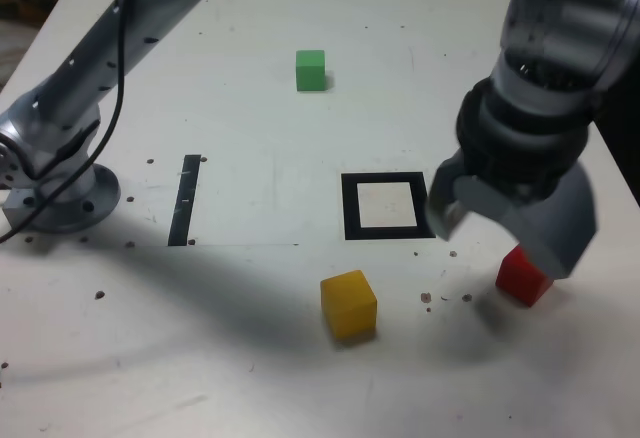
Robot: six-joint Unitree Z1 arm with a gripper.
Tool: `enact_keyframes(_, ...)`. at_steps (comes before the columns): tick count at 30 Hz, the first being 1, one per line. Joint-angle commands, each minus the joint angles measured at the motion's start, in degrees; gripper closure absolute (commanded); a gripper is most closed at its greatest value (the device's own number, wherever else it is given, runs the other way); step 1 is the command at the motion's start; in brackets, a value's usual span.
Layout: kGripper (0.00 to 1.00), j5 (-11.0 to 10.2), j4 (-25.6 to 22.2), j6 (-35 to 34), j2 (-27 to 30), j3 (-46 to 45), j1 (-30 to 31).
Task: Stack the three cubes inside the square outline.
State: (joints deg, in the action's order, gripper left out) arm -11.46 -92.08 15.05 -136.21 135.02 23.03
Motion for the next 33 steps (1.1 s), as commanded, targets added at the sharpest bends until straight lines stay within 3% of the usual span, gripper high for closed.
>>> enact_keyframes(1, 0.04, -0.24, -0.53, 0.32, -0.85, 14.49, 0.13)
enact_keyframes(16, 0.05, -1.46, -1.32, 3.34, -5.92, 13.37, -0.22)
enact_keyframes(33, 0.08, 0.67, -1.59, 8.33, -9.44, 8.07, -1.71)
